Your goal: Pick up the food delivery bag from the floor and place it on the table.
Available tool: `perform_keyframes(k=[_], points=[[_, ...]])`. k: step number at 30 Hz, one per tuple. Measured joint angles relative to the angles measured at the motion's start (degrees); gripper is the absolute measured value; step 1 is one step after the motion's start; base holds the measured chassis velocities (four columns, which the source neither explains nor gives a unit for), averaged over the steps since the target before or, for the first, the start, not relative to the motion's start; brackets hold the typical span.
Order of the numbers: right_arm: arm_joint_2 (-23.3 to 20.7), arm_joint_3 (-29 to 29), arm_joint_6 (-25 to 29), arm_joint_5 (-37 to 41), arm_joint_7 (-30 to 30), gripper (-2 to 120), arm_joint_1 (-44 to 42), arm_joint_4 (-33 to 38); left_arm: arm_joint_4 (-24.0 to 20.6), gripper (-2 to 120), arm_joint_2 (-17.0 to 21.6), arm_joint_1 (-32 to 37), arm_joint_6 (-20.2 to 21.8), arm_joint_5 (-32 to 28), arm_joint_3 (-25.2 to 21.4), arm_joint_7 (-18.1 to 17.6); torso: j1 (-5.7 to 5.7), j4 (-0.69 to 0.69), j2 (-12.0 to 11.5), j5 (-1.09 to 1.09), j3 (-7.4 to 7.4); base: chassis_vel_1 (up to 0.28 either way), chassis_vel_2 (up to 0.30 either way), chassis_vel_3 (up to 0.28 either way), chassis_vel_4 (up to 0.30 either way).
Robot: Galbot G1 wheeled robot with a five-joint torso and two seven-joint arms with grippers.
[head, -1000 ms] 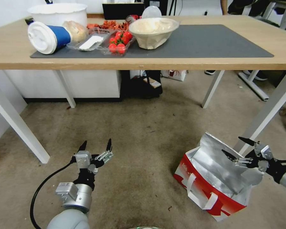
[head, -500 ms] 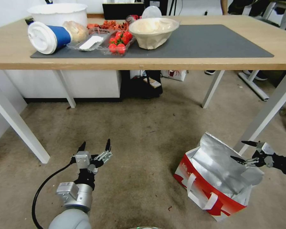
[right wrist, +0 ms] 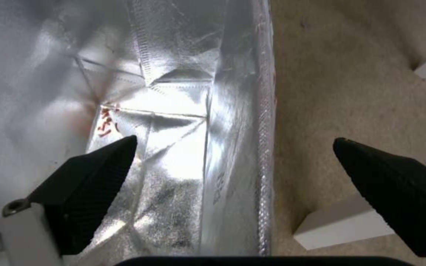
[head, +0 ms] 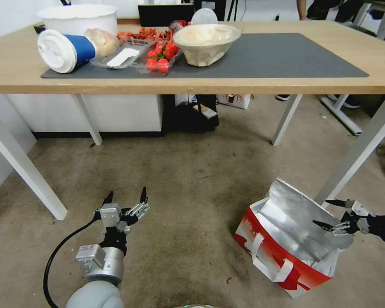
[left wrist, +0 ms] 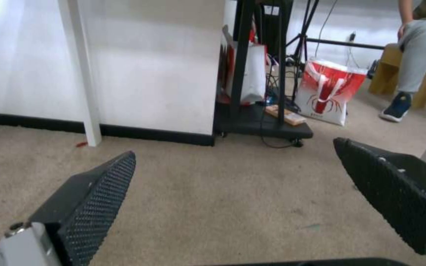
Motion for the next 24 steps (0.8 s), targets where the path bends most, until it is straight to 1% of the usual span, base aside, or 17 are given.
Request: perform_keyframes(k=[8, 10, 12, 13, 15, 16, 17, 18, 20, 21, 24], points=[[0.60, -0.14, -0.80, -0.90, -0.41, 100, 0.09, -0.88, 0.22, 100, 0.15, -0.03, 0.04, -0.03, -0.01, -0.26, 0.00, 0.00, 0.00, 0.00, 0.00, 0.000, 0.000, 0.000, 0.000], [0.83, -0.31, -0.88, -0.98, -0.42, 93, 0.23, -1.58, 0.28, 100, 0.18, -0.03, 0.03, -0.03, -0.01, -0.29, 0.00, 0.01, 0.00, 0.00, 0.00, 0.000, 0.000, 0.000, 0.000], [0.88, -0.34, -0.92, -0.99, -0.42, 93, 0.25, -1.69, 0.29, 100, 0.18, -0.03, 0.02, -0.03, -0.01, -0.30, 0.00, 0.01, 0.00, 0.00, 0.00, 0.000, 0.000, 0.000, 0.000], [1.08, -0.50, -1.02, -1.01, -0.41, 86, 0.32, -2.20, 0.33, 100, 0.21, -0.06, -0.03, -0.03, 0.00, -0.41, 0.00, 0.01, 0.00, 0.00, 0.00, 0.000, 0.000, 0.000, 0.000], [1.29, -0.57, -1.19, -1.00, -0.43, 77, 0.41, -2.78, 0.41, 100, 0.25, -0.18, -0.07, -0.03, 0.01, -0.54, 0.00, 0.00, 0.01, 0.00, 0.00, 0.000, 0.000, 0.000, 0.000], [1.36, -0.58, -1.35, -1.00, -0.47, 71, 0.44, -2.95, 0.44, 100, 0.27, -0.25, -0.09, -0.03, 0.01, -0.61, 0.00, 0.01, 0.01, 0.00, 0.00, 0.000, 0.000, 0.000, 0.000], [1.36, -0.58, -1.35, -1.00, -0.47, 71, 0.44, -2.95, 0.44, 100, 0.27, -0.25, -0.09, -0.03, 0.01, -0.61, 0.00, 0.01, 0.01, 0.00, 0.00, 0.000, 0.000, 0.000, 0.000], [1.40, -0.58, -1.44, -0.98, -0.57, 68, 0.47, -3.06, 0.48, 100, 0.29, -0.28, -0.11, -0.03, 0.00, -0.64, 0.00, 0.01, 0.01, 0.00, 0.00, 0.000, 0.000, 0.000, 0.000], [1.50, -0.59, -1.49, -0.89, -0.68, 57, 0.53, -3.29, 0.62, 100, 0.31, -0.37, -0.24, -0.02, 0.00, -0.74, 0.00, 0.01, 0.00, 0.00, 0.00, 0.000, 0.000, 0.000, 0.000], [1.50, -0.59, -1.49, -0.89, -0.68, 57, 0.53, -3.29, 0.62, 100, 0.31, -0.37, -0.24, -0.02, 0.00, -0.74, 0.00, 0.01, 0.00, 0.00, 0.00, 0.000, 0.000, 0.000, 0.000], [1.60, -0.67, -1.64, -0.65, -0.72, 43, 0.58, -3.53, 0.68, 100, 0.34, -0.42, -0.40, 0.02, 0.05, -0.89, 0.00, 0.01, 0.01, 0.00, 0.00, 0.000, 0.000, 0.000, 0.000]])
